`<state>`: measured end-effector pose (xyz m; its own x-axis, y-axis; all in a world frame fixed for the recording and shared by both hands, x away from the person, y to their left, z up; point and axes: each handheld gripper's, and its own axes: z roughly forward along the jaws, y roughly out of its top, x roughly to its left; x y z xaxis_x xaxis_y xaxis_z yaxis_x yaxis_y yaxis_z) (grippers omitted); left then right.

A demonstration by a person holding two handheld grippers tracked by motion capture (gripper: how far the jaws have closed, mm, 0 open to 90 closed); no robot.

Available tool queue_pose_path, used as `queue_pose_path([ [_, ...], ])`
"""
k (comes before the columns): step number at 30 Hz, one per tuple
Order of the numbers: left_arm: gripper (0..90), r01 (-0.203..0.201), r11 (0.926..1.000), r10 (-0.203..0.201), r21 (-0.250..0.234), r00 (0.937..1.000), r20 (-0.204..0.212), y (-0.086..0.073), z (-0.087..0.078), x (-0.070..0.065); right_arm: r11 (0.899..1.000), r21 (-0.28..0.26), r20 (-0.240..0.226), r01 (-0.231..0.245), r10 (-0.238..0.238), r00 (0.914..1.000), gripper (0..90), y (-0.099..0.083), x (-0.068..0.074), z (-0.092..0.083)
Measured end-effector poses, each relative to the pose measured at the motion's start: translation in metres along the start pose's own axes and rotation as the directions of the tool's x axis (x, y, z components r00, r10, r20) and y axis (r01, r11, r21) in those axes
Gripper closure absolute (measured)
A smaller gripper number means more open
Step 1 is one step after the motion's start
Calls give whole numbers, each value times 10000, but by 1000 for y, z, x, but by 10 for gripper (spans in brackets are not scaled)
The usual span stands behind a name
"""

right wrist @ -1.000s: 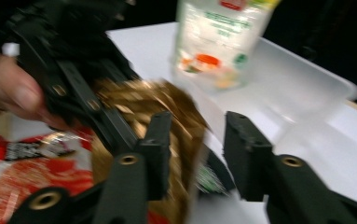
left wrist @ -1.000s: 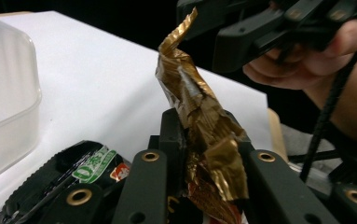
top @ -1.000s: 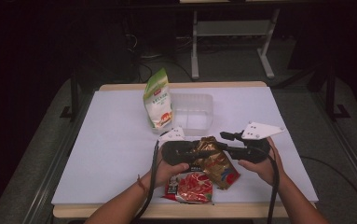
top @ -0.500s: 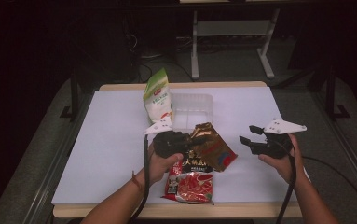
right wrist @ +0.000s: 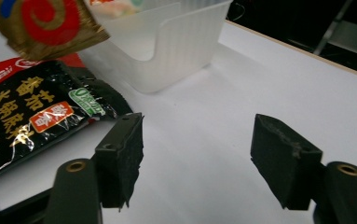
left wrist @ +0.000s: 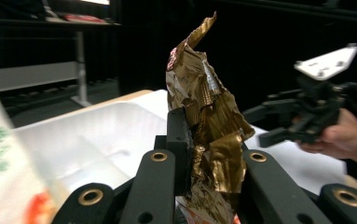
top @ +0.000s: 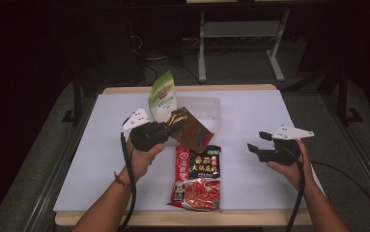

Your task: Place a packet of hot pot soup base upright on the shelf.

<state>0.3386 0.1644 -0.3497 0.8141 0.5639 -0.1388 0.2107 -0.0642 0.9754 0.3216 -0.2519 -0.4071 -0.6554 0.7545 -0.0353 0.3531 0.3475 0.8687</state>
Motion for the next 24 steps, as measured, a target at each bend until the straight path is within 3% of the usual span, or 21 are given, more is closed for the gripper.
queue_pose_path([
  [4,798,20,10000,-24,-83,9991,-413,2,-5,8,9985,203,-41,511,-510,9987,318,0,6,5],
  [15,798,-348,9994,341,-24,9893,-1418,11,-5,16,9986,317,92,433,-436,9990,289,-6,6,7],
  [24,798,-512,9985,539,180,9742,-2192,21,7,24,9987,370,152,348,-353,9993,283,-7,6,7],
])
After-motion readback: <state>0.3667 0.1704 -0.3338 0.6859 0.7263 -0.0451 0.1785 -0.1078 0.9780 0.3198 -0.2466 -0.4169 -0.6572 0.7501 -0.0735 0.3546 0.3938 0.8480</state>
